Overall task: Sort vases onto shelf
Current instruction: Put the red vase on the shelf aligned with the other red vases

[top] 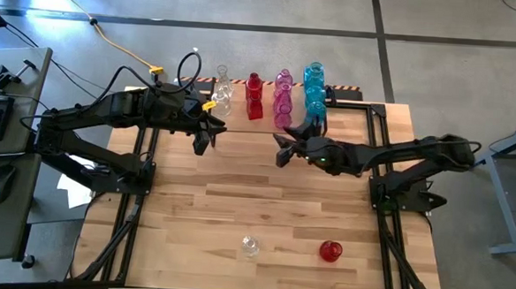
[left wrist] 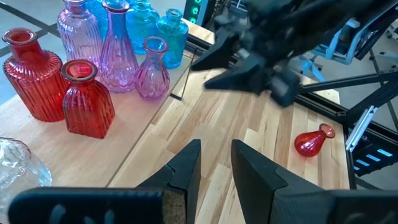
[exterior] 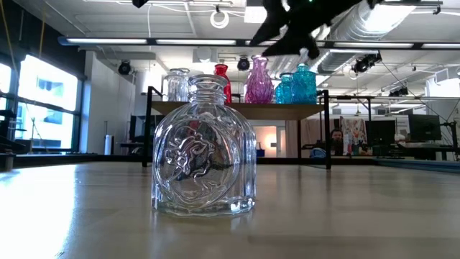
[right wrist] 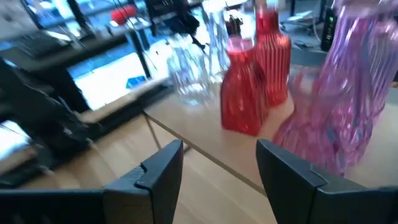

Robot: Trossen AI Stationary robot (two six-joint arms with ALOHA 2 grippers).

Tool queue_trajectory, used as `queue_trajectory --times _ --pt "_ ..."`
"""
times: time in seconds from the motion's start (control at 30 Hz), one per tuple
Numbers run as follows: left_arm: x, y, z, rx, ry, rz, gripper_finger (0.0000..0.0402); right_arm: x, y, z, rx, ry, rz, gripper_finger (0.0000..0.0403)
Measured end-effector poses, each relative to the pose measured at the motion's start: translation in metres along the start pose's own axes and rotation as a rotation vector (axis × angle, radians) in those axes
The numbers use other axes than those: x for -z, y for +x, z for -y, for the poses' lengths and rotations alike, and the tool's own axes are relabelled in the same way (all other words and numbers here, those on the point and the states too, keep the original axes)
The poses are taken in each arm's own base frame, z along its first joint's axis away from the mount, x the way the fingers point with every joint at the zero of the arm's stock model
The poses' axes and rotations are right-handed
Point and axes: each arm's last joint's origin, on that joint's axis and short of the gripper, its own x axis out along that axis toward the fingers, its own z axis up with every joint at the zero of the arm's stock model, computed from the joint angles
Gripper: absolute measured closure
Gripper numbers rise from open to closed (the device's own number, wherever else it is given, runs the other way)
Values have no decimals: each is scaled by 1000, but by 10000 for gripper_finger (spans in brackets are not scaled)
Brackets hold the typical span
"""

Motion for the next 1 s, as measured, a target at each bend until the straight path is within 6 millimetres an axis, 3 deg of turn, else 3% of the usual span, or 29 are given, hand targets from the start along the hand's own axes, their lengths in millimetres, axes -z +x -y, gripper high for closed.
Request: queue_trajectory --times 0.13,0.27,0.47,1.0 --pt "0 0 0 0 0 0 321 -16 -22 1 -57 31 30 210" --pt "0 0 0 0 0 0 321 -21 -38 3 -119 67 -26 210" --pt "0 0 0 0 0 0 321 -12 -56 6 -248 191 -262 210" --pt "0 0 0 0 0 1 321 7 -102 11 -467 304 -820 210"
